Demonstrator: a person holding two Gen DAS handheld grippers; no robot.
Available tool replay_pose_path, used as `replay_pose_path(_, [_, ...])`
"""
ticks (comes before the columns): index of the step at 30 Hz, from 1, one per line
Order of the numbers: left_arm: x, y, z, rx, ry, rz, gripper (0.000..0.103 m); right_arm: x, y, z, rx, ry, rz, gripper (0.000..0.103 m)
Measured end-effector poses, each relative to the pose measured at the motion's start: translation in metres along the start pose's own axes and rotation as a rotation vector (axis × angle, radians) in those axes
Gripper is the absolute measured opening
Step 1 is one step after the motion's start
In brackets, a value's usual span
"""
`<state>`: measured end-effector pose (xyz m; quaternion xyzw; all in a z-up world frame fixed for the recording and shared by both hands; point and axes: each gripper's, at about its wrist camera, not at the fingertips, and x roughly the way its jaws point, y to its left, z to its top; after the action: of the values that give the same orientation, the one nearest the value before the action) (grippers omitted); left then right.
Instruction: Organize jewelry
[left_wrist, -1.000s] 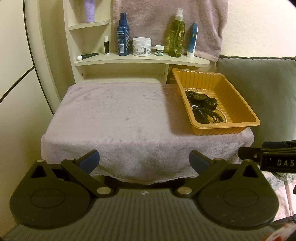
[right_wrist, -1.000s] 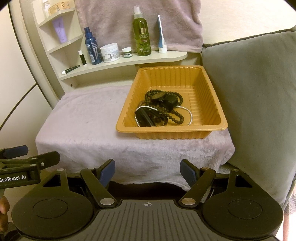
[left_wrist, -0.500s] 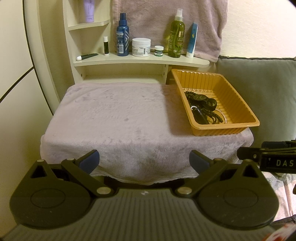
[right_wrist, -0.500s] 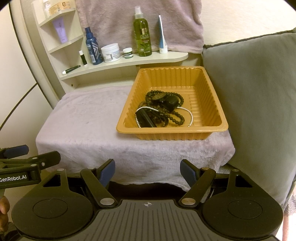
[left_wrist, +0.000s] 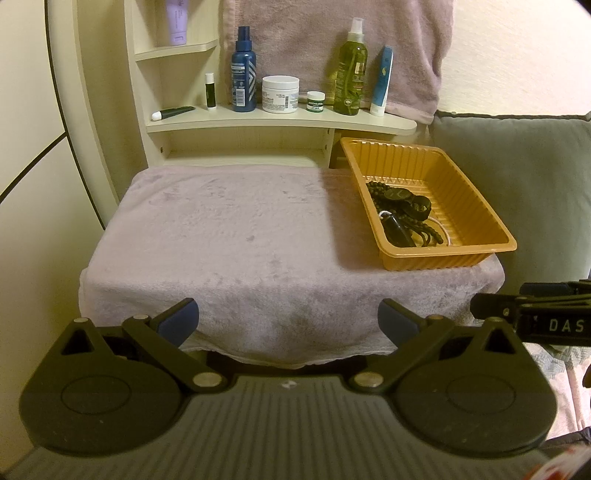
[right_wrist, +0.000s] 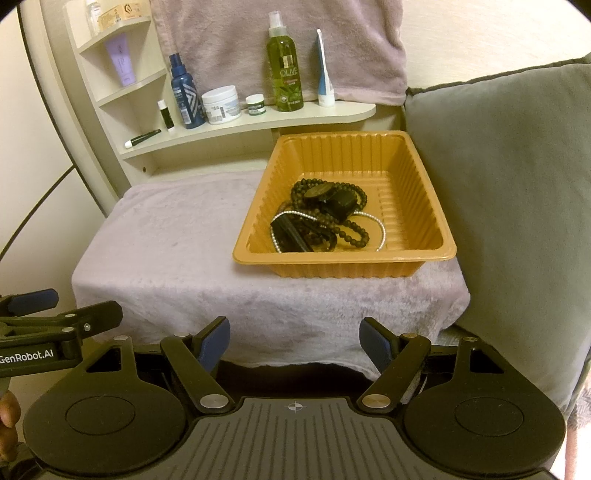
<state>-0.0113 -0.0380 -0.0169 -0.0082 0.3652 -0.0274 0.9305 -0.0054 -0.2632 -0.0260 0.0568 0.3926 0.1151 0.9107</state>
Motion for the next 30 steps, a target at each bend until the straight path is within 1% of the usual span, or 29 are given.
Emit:
replay_pose_path(26, [-0.0005,-0.0011,-0.0006,0.0,-0.003,-0.003,0.103,0.0002,-0.0002,-0.0013,0.002,0.002,0.0,0.077])
replay_pose_path(30, [-0.0014,-0.0031,-0.001,0.001,-0.015,-0.009,0.103,0.0002,0.0001,-0.0018,0.002,0.001,0.001,0.077])
